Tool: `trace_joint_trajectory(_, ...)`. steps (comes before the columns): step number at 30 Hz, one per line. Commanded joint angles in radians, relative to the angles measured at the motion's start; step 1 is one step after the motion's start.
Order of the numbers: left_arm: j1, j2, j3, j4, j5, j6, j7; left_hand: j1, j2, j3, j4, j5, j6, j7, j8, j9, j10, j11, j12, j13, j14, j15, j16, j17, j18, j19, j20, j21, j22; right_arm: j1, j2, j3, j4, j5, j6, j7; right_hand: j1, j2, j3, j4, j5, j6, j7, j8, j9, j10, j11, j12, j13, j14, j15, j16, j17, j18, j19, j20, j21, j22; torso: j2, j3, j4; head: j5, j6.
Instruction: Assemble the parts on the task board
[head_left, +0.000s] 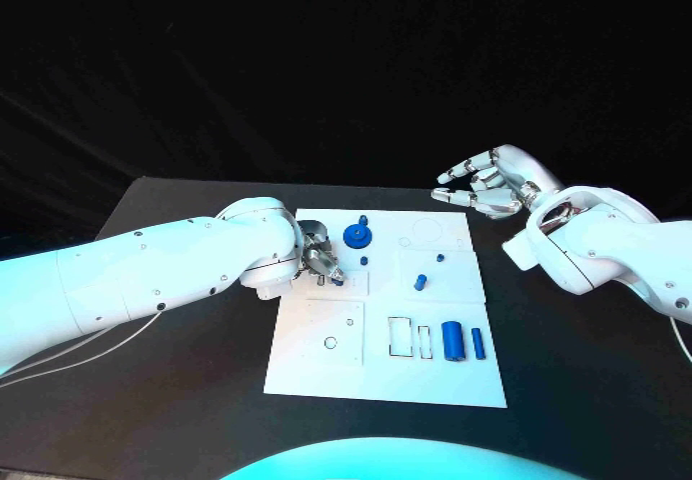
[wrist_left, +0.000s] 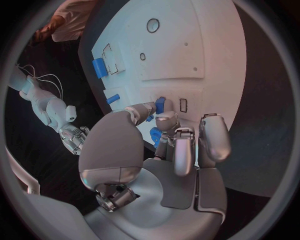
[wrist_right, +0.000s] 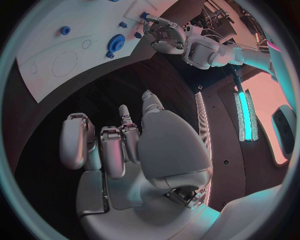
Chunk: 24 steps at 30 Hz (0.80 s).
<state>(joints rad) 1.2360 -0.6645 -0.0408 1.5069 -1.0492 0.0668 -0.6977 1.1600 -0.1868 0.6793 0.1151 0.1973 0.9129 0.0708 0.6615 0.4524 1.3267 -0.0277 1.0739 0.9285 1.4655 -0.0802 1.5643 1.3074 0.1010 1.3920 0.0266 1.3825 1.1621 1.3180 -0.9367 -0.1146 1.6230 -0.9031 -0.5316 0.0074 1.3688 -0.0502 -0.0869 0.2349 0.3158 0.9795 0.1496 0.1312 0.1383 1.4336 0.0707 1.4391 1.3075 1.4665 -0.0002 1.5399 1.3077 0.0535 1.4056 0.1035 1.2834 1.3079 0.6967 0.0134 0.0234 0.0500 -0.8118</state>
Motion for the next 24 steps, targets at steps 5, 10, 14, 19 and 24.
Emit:
trace_joint_trajectory(5,-0.002,0.005,-0.001,-0.001,-0.005,0.057,-0.019,-0.012,0.014,0.117,-0.124,0.003,0.021,-0.027,0.009,0.001,0.016,-0.004,0.014,0.013,0.105,-0.007,0.006,0.263,-0.02,0.0,-0.005,0.007,0.001,-0.001,0.0,0.0,-0.001,-0.01,0.013,0.001,-0.009,0.004,-0.007,0.0,0.007,0.004,-0.003,0.006,0.001,0.002,-0.005,0.001,0.116,0.086,-0.007,-0.003,0.19,0.019,-0.001,-0.004,-0.004,0.039,0.0,-0.0004,-0.0004,-0.001,-0.002)
trace_joint_trajectory(10,-0.002,0.005,-0.001,-0.003,-0.01,0.066,-0.024,-0.023,0.018,0.113,-0.122,0.002,0.025,-0.03,0.015,0.0,0.025,-0.006,0.025,0.025,0.105,-0.008,0.006,0.263,-0.02,0.001,-0.005,0.006,0.001,-0.001,0.0,0.0,-0.001,-0.01,0.014,0.0,-0.009,0.004,-0.007,0.0,0.007,0.004,-0.003,0.006,0.001,0.002,-0.005,0.001,0.116,0.086,-0.007,-0.003,0.19,0.019,-0.001,-0.004,-0.004,0.039,0.001,-0.0005,0.0005,-0.002,-0.001)
trace_joint_trajectory(14,-0.002,0.005,-0.001,-0.005,-0.011,0.065,-0.026,-0.031,0.022,0.109,-0.12,0.002,0.029,-0.033,0.019,-0.001,0.031,-0.008,0.033,0.033,0.105,-0.009,0.006,0.263,-0.02,0.001,-0.005,0.007,0.002,-0.001,0.0,0.0,-0.001,-0.01,0.014,0.001,-0.009,0.004,-0.007,0.0,0.007,0.004,-0.003,0.006,0.001,0.002,-0.005,0.001,0.116,0.086,-0.007,-0.003,0.19,0.019,-0.001,-0.004,-0.004,0.039,0.0,-0.0006,0.0009,-0.001,-0.001)
trace_joint_trajectory(19,-0.002,0.005,-0.001,-0.008,-0.012,0.058,-0.027,-0.034,0.024,0.107,-0.12,0.002,0.031,-0.034,0.021,-0.002,0.034,-0.009,0.036,0.037,0.105,-0.009,0.006,0.263,-0.02,0.002,-0.006,0.007,0.004,-0.002,0.0,0.0,-0.002,-0.01,0.013,0.002,-0.009,0.004,-0.007,0.0,0.007,0.004,-0.003,0.006,0.001,0.002,-0.005,0.001,0.116,0.086,-0.007,-0.003,0.19,0.019,-0.001,-0.004,-0.004,0.039,0.0,-0.001,0.0002,0.001,0.0)
trace_joint_trajectory(24,-0.002,0.005,-0.001,-0.01,-0.015,0.044,-0.027,-0.035,0.026,0.108,-0.121,0.002,0.033,-0.036,0.022,-0.002,0.036,-0.01,0.04,0.041,0.105,-0.01,0.006,0.263,-0.021,0.004,-0.006,0.008,0.006,-0.002,0.001,0.0,-0.002,-0.01,0.012,0.002,-0.009,0.004,-0.007,0.0,0.007,0.004,-0.003,0.006,0.001,0.002,-0.005,0.001,0.116,0.086,-0.007,-0.003,0.19,0.019,-0.001,-0.004,-0.004,0.039,0.0,-0.0003,-0.0001,0.002,0.0)
